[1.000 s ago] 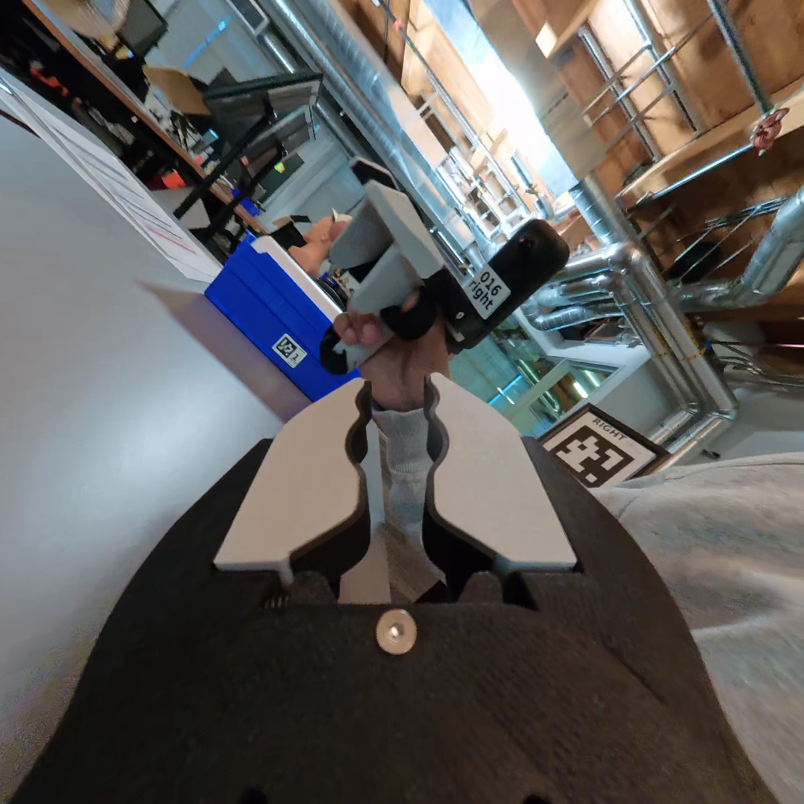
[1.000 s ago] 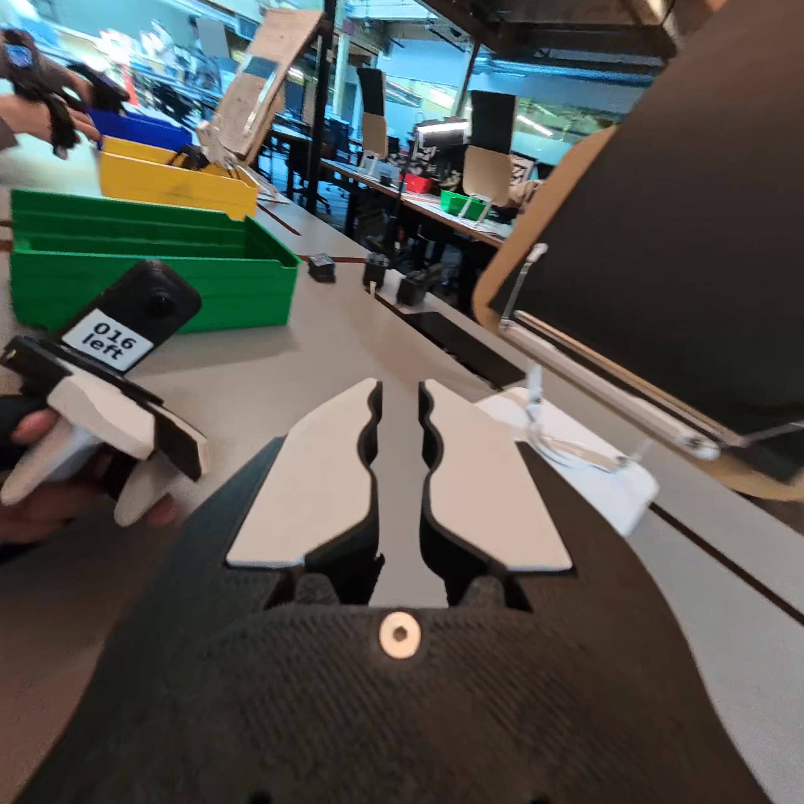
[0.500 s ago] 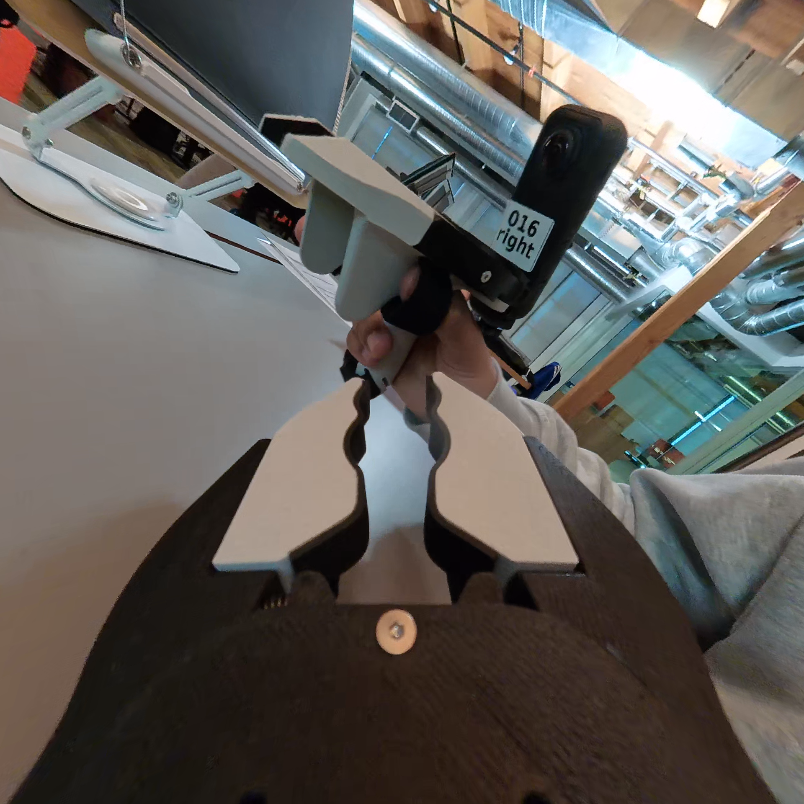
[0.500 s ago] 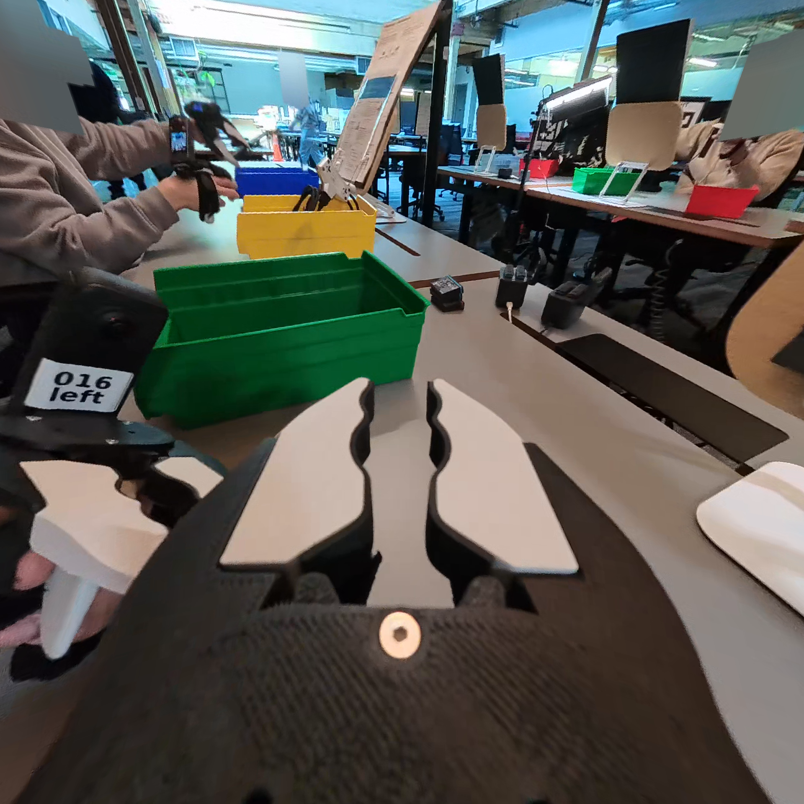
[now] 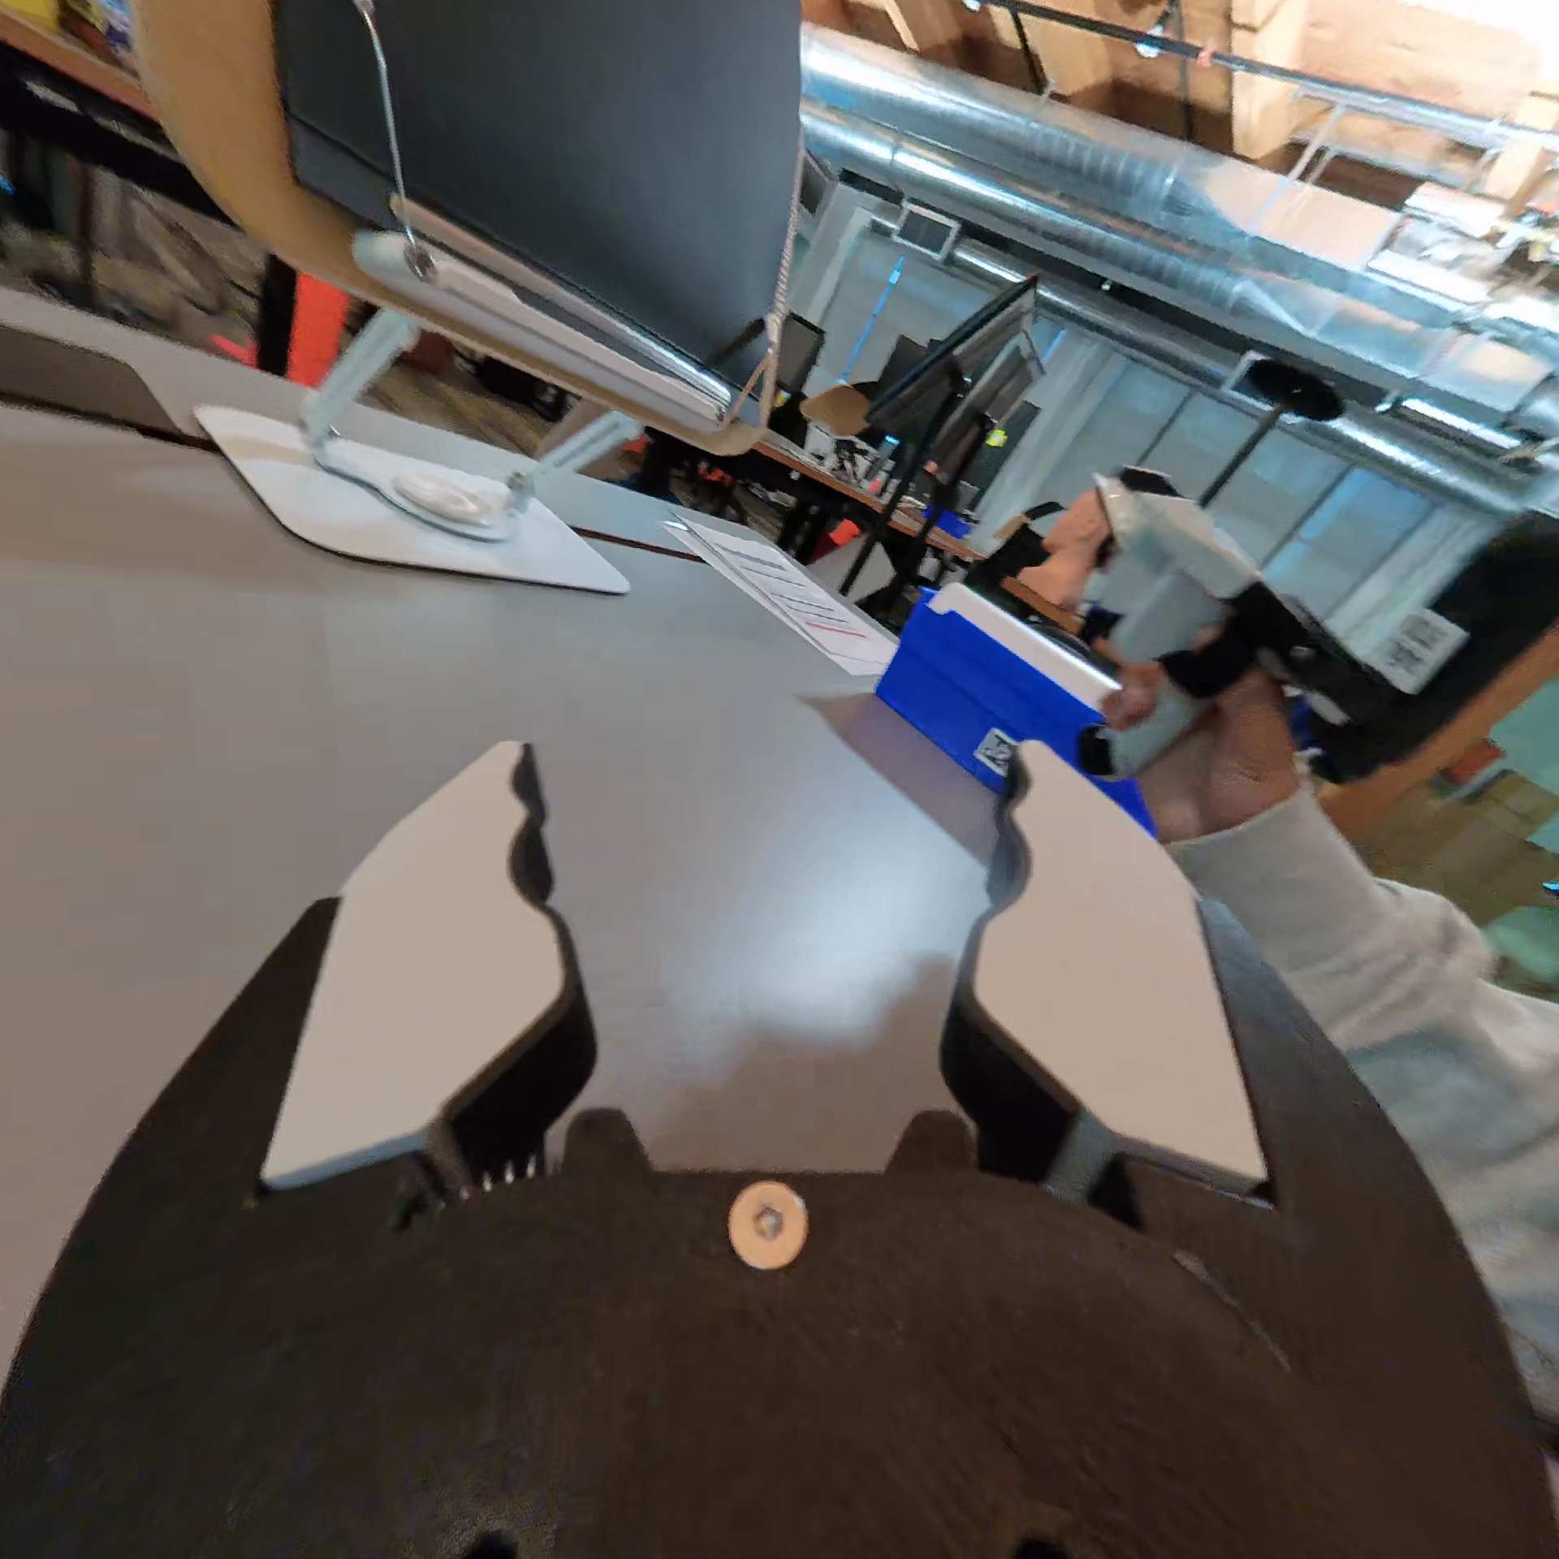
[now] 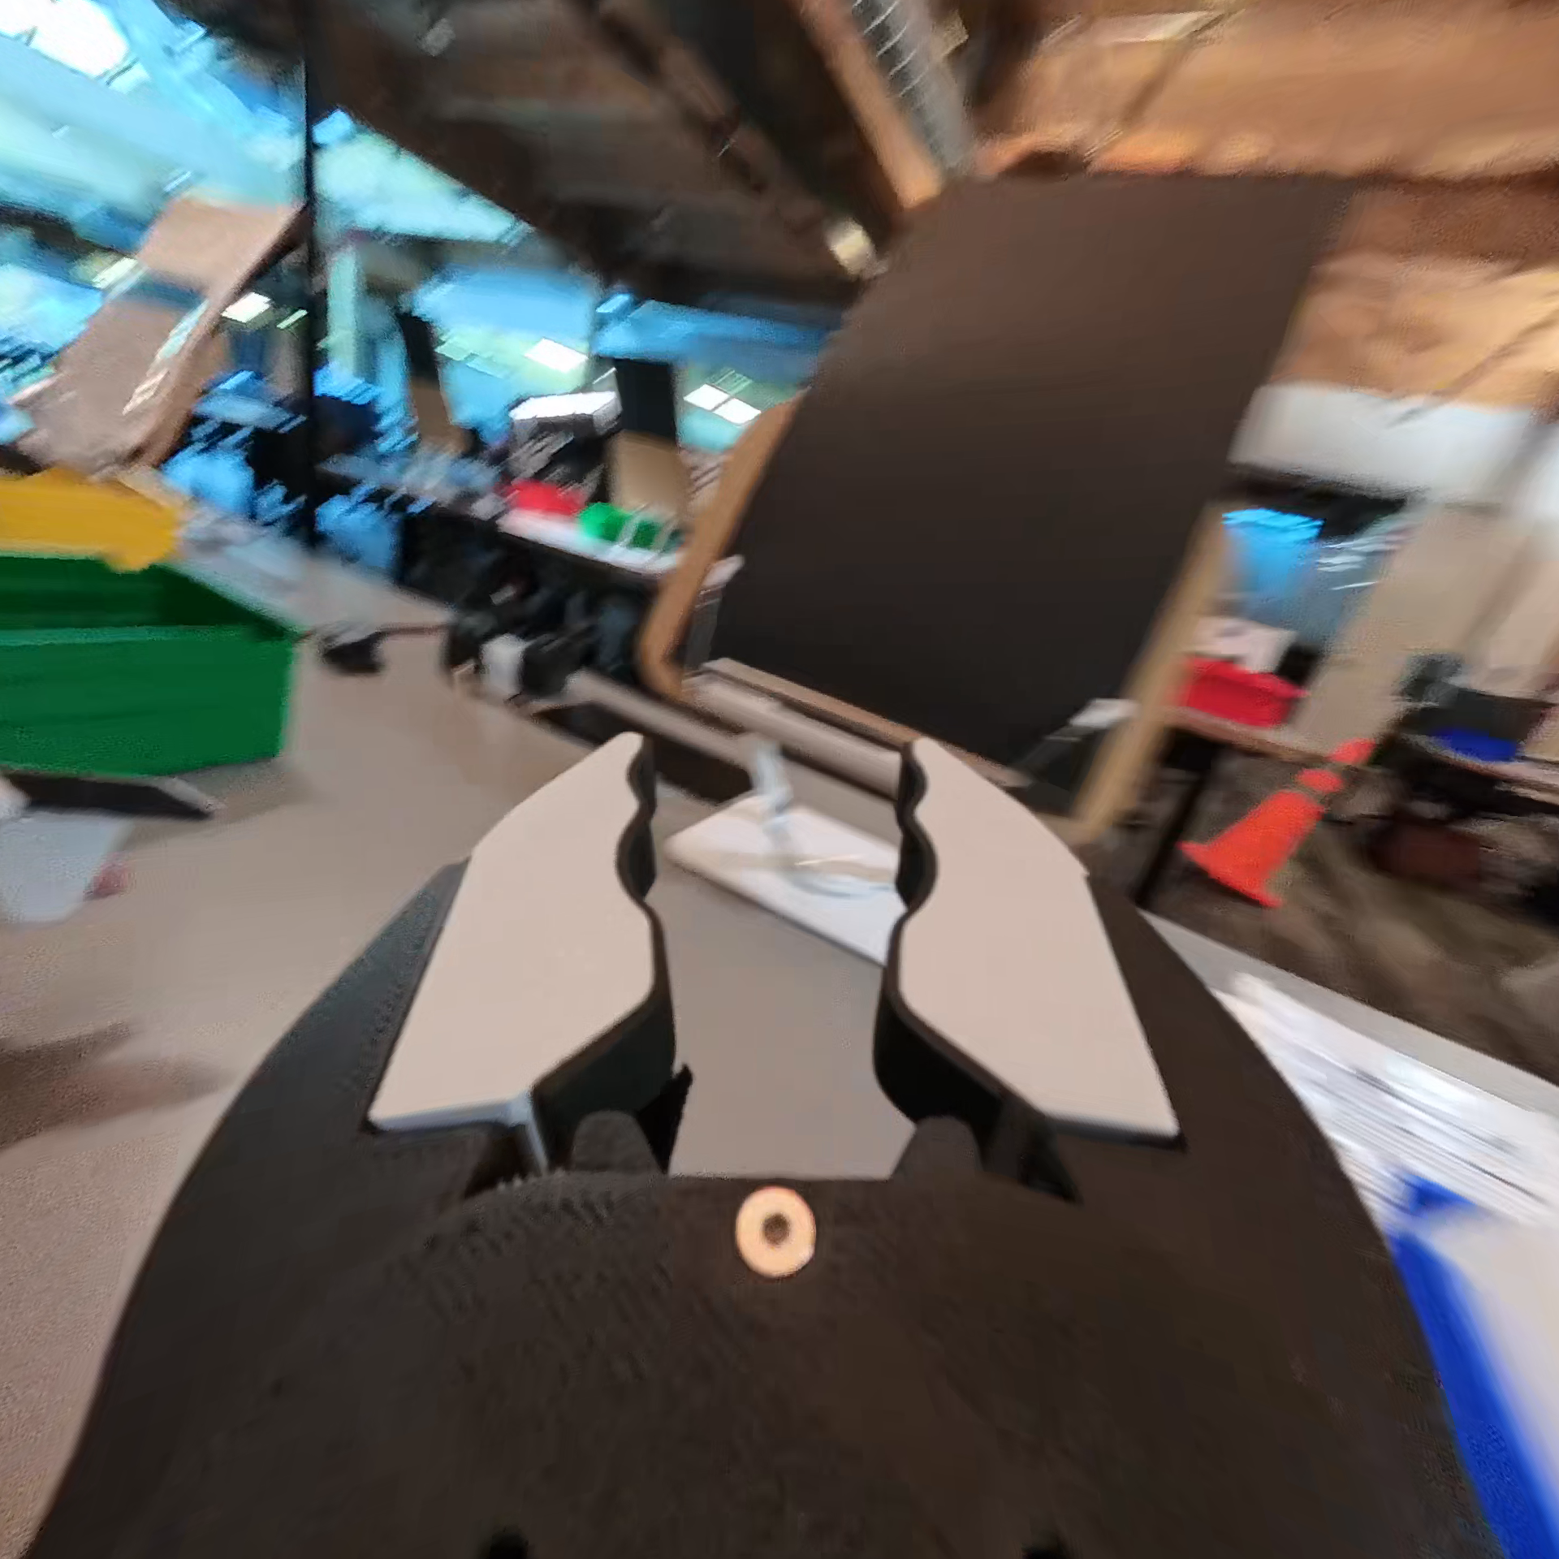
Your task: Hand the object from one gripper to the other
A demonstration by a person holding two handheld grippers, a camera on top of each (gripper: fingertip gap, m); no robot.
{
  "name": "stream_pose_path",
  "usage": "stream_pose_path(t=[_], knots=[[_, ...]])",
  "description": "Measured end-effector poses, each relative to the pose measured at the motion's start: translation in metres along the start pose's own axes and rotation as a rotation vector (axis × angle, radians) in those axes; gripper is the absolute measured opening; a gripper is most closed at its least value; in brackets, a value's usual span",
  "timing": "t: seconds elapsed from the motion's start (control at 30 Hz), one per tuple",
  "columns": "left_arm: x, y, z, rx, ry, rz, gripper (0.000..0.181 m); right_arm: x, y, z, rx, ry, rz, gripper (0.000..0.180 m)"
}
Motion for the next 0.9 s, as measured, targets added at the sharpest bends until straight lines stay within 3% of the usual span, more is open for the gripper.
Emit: stream_pose_path(t=[0.03,0.07,0.13,0.2,0.23,0.37,0.53,0.6,0.67,0.7,0.73,0.83,0.9], knots=[[-0.003,0.002,0.004,-0.023,-0.011,0.038,0.113,-0.005,-0.03,-0.023,0.092,-0.049,0.017,0.063],[-0.006,0.004,0.009,-0.047,-0.024,0.077,0.124,-0.01,-0.059,-0.045,0.181,-0.105,0.043,0.075],[-0.014,0.004,0.019,-0.069,-0.044,0.148,0.135,-0.017,-0.109,-0.087,0.329,-0.208,0.07,0.113],[-0.018,0.001,0.031,-0.063,-0.041,0.201,0.139,-0.015,-0.142,-0.123,0.436,-0.24,0.075,0.135],[-0.019,0.0,0.037,-0.061,-0.038,0.229,0.14,-0.017,-0.15,-0.137,0.455,-0.239,0.075,0.135],[-0.014,-0.003,0.064,-0.029,0.01,0.322,0.136,-0.035,-0.15,-0.176,0.492,-0.139,0.041,0.113],[0.011,-0.016,0.094,0.073,0.102,0.286,0.131,-0.048,-0.151,-0.202,0.524,-0.045,-0.024,0.105],[0.021,-0.018,0.094,0.08,0.125,0.267,0.127,-0.049,-0.167,-0.23,0.647,-0.005,-0.115,0.083],[0.024,-0.02,0.093,0.096,0.136,0.238,0.124,-0.037,-0.185,-0.259,0.741,0.0,-0.133,0.048],[0.022,-0.019,0.092,0.093,0.131,0.233,0.124,-0.019,-0.192,-0.268,0.735,0.021,-0.09,0.034],[0.02,-0.017,0.091,0.085,0.121,0.235,0.122,0.004,-0.199,-0.272,0.711,0.059,-0.001,0.032],[0.02,-0.005,0.087,0.046,0.126,0.232,0.122,0.04,-0.181,-0.257,0.419,0.065,0.427,0.037],[0.019,0.001,0.083,0.035,0.125,0.219,0.121,0.044,-0.159,-0.248,0.28,0.097,0.544,0.045]])
Point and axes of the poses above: each gripper's, where its closed fingertips meet, z out along the fingers, x out of its underside, y = z × x across the jaws, the point moved 1 cm from there along -z, back along the fingers
